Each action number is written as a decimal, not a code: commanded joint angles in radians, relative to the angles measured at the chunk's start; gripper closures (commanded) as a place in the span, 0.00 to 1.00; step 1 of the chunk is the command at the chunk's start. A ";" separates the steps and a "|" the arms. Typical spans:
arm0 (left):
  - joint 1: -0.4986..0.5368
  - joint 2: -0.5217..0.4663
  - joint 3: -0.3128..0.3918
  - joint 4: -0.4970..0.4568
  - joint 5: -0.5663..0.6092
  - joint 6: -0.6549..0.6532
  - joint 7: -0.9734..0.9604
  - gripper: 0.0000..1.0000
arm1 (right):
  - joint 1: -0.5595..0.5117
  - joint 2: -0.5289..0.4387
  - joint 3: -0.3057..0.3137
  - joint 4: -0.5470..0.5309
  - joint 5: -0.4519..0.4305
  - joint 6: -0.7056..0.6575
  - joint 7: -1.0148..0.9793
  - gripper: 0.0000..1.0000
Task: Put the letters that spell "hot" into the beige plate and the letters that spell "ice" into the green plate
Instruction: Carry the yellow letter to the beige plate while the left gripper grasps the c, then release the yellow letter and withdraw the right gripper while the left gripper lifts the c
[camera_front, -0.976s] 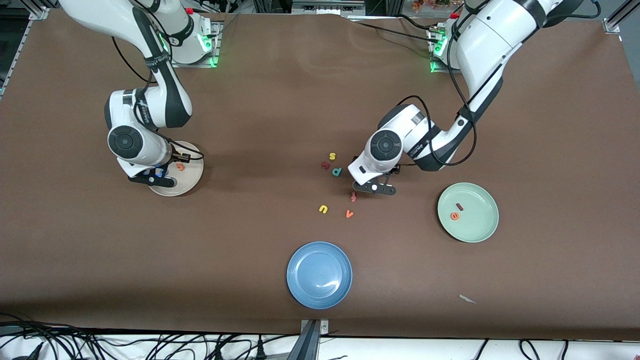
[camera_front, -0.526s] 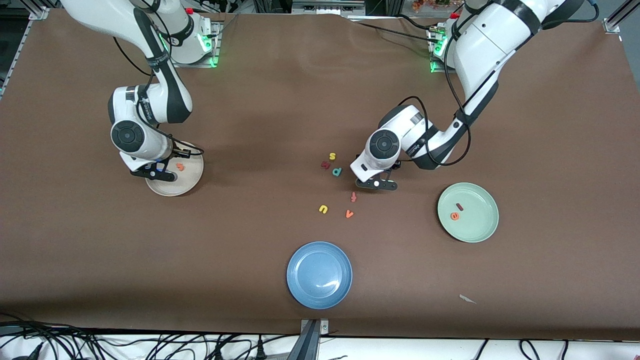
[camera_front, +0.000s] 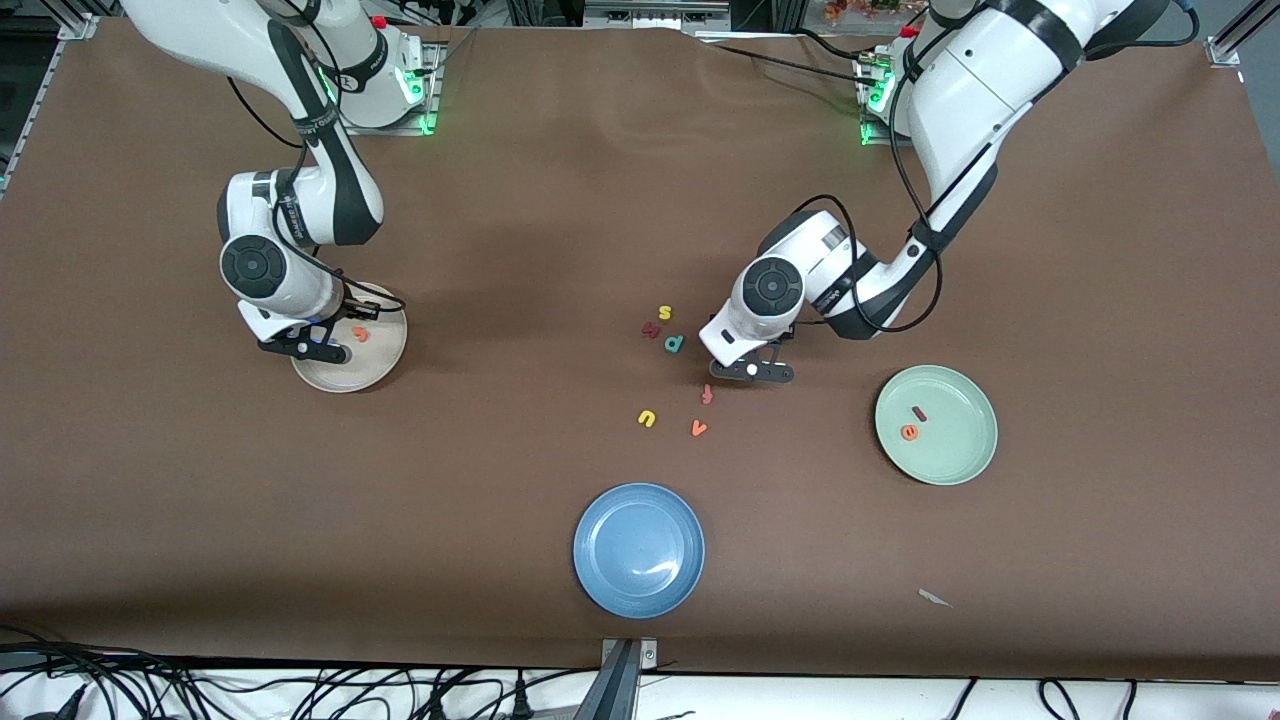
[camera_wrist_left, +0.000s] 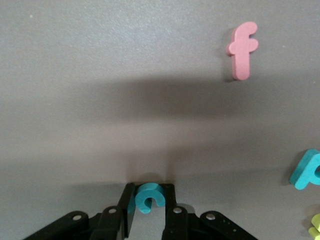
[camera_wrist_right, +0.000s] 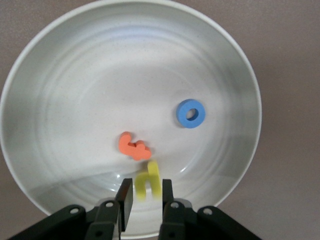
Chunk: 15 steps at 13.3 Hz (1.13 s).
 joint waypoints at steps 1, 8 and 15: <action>0.017 -0.012 -0.002 -0.030 0.003 0.023 -0.037 0.98 | 0.005 -0.013 -0.007 -0.012 0.002 0.012 -0.003 0.15; 0.087 -0.090 -0.008 -0.015 -0.008 0.004 -0.026 1.00 | 0.005 -0.098 -0.011 0.180 0.006 -0.193 -0.009 0.02; 0.155 -0.107 -0.011 0.040 0.006 -0.100 0.032 1.00 | -0.012 -0.087 -0.015 0.549 0.007 -0.523 -0.070 0.01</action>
